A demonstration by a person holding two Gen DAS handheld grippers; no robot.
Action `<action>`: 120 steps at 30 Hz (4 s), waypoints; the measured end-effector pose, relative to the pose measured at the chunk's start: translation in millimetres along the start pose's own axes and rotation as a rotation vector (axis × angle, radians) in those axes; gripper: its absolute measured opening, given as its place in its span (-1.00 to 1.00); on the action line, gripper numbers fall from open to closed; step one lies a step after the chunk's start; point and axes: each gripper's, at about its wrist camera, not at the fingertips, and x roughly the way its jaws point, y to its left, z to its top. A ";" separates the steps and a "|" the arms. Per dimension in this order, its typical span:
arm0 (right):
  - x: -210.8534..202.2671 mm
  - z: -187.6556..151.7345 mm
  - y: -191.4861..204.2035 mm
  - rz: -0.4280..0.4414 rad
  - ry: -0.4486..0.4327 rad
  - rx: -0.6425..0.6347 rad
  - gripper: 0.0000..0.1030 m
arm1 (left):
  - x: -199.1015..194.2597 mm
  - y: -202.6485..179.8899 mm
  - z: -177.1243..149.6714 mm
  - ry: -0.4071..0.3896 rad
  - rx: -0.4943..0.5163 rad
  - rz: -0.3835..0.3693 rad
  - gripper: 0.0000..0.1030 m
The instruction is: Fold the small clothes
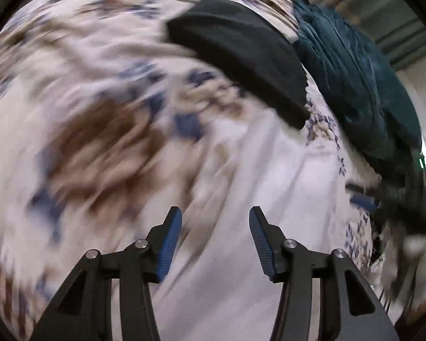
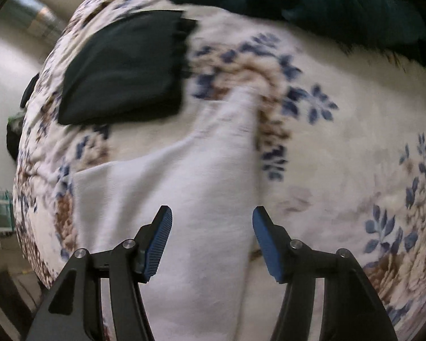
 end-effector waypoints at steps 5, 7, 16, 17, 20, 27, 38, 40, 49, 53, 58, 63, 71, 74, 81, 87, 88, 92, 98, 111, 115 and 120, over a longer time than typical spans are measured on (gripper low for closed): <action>25.0 -2.7 -26.1 0.052 0.011 0.053 0.19 | 56.0 -27.3 30.3 0.075 0.066 0.003 -0.85; 32.8 -3.4 -31.2 0.062 0.016 0.056 0.19 | 54.9 -35.6 27.6 0.066 0.076 -0.051 -0.84; 48.9 13.7 -48.7 0.128 -0.006 0.087 0.19 | 57.3 56.9 31.7 0.109 -0.270 -0.282 -0.80; 52.5 18.1 -50.7 0.139 -0.001 0.102 0.19 | 59.3 60.3 32.1 0.122 -0.273 -0.299 -0.75; 63.9 31.0 -53.1 0.190 0.009 0.137 0.19 | 50.1 55.1 35.9 0.132 -0.223 -0.300 -0.58; 59.5 50.2 -39.3 0.219 -0.114 0.145 -0.85 | 51.9 29.6 41.3 0.083 -0.096 -0.229 -0.84; 42.7 24.4 -41.8 0.224 -0.038 0.095 -0.16 | 32.5 39.1 28.7 0.167 -0.134 -0.332 0.11; 32.1 -0.9 -48.1 0.244 -0.037 0.111 -0.15 | 38.5 25.8 23.2 0.161 -0.071 -0.290 -0.21; -11.1 -142.7 -77.4 0.206 0.034 0.263 -0.09 | 37.5 49.1 29.2 0.234 -0.056 -0.355 -0.21; -33.4 -221.2 -71.5 0.168 0.056 0.334 0.18 | -22.5 38.3 4.2 0.205 0.025 -0.305 -0.04; -29.5 -317.3 -56.6 0.133 0.129 0.377 0.18 | -76.0 50.9 -74.5 0.252 0.122 -0.191 -0.03; -3.3 -388.8 -46.1 0.144 0.214 0.386 0.18 | -68.3 78.8 -190.9 0.454 0.104 -0.106 -0.04; 54.3 -445.7 -34.4 0.235 0.205 0.386 -0.73 | -64.1 88.9 -248.5 0.358 0.130 -0.049 -0.92; 49.2 -444.5 -29.3 0.208 0.145 0.383 -0.77 | -72.2 104.6 -239.4 0.321 0.143 -0.019 -0.92; 43.1 -447.0 -39.4 0.243 0.190 0.342 0.17 | -73.8 103.3 -253.0 0.360 0.111 -0.121 -0.28; 68.4 -455.3 -57.8 0.305 0.208 0.388 0.27 | -42.1 104.3 -280.8 0.413 0.043 -0.145 0.17; 75.0 -456.7 -58.6 0.328 0.215 0.390 0.27 | -40.2 102.6 -282.2 0.402 0.040 -0.145 0.17; 80.8 -456.2 -53.8 0.387 0.176 0.393 0.19 | -47.9 86.9 -291.6 0.344 0.091 -0.140 -0.75; 58.5 -460.9 -44.3 0.455 0.117 0.375 -0.69 | -70.1 59.6 -292.2 0.254 0.115 -0.174 -0.77; -82.9 -381.1 -10.4 0.625 -0.173 0.284 -0.72 | -162.1 -9.0 -182.4 0.016 0.078 -0.429 -0.77; -113.0 -305.6 -1.9 0.614 -0.276 0.254 -0.72 | -150.7 -15.4 -117.8 -0.045 0.039 -0.484 -0.77; -109.2 -188.1 3.4 0.550 -0.350 0.259 -0.72 | -97.6 -32.8 -25.3 -0.078 0.024 -0.494 -0.77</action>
